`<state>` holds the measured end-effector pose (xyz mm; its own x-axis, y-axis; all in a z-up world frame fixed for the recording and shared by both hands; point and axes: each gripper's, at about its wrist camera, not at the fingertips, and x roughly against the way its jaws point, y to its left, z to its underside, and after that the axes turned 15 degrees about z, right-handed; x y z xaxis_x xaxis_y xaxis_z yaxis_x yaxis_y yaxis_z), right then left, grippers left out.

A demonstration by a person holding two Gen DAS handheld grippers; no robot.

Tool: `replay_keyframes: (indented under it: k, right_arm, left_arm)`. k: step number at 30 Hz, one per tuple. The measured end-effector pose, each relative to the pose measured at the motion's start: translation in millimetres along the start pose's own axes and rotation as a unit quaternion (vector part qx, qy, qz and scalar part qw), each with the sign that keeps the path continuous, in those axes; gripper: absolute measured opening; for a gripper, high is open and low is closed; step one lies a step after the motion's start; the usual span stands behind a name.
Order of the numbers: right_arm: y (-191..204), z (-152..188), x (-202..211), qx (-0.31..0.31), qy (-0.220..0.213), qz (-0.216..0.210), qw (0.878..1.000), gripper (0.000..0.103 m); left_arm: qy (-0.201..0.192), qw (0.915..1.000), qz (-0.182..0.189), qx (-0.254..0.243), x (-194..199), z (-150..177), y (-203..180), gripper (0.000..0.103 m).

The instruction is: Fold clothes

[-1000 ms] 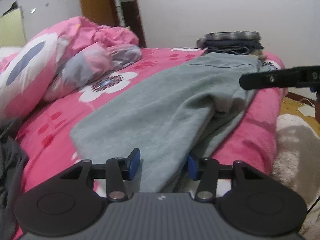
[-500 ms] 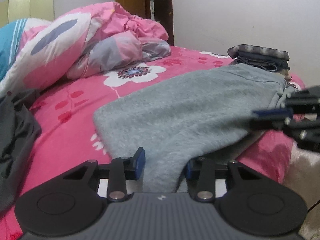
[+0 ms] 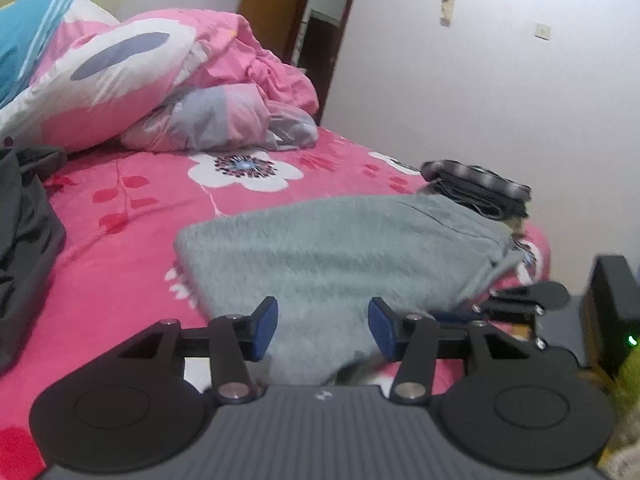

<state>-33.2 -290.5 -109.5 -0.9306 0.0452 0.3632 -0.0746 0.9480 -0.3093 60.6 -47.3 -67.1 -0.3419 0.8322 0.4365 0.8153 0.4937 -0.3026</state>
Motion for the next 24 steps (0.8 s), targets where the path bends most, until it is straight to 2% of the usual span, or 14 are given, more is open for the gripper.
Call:
replay_keyframes:
  k: [4,5,8,11,14,16,18,19,20,22,23,24]
  right_arm:
    - [-5.1,-0.3,7.6,-0.031,0.005,0.008,0.999,0.007]
    - [-8.3,-0.5,11.5,-0.043,0.005,0.009,0.999,0.010]
    - [-20.6,-3.4,25.6,-0.086,0.002,0.014,0.996,0.012]
    - [-26.1,-12.9,33.4,-0.103,-0.014,0.035,0.994,0.012]
    - [-26.9,-19.6,28.3,-0.123,-0.028,0.024,0.992,0.012]
    - [-21.3,-17.2,14.1,-0.115,-0.008,0.020,0.993,0.012]
    - [-12.3,-6.4,-7.0,-0.091,0.036,0.033,0.995,0.012]
    - [-9.8,-0.2,-13.3,-0.088,0.044,0.039,0.994,0.012]
    - [-8.9,1.2,-12.7,-0.095,0.037,0.042,0.994,0.013]
    - [-8.8,-6.8,-7.6,-0.101,0.040,0.047,0.993,0.014]
    - [-9.2,-11.1,-3.9,-0.105,0.036,0.049,0.993,0.018]
    - [-9.5,-14.9,-0.7,-0.113,0.031,0.053,0.992,0.030]
  left_arm:
    - [0.064,0.9967,-0.044,-0.023,-33.3,16.2,3.0,0.053]
    - [0.065,0.9965,-0.047,-0.024,-34.6,18.6,3.5,0.053]
    - [0.053,0.9972,-0.048,-0.024,-32.0,21.4,4.0,0.054]
    - [0.048,0.9976,-0.046,-0.017,-29.3,21.8,7.3,0.055]
    - [0.045,0.9977,-0.047,-0.017,-26.8,24.9,7.3,0.055]
    - [0.041,0.9978,-0.049,-0.017,-26.0,27.3,6.9,0.056]
    - [0.038,0.9981,-0.048,-0.011,-25.1,29.1,9.0,0.059]
    - [0.037,0.9981,-0.048,-0.008,-24.3,29.5,9.8,0.060]
    - [0.036,0.9981,-0.050,-0.001,-22.6,29.3,11.4,0.065]
    - [0.033,0.9979,-0.052,0.019,-18.1,29.0,16.2,0.070]
    - [0.028,0.9978,-0.047,0.038,-14.4,28.9,20.3,0.070]
    - [0.022,0.9974,-0.042,0.055,-10.4,28.9,23.8,0.070]
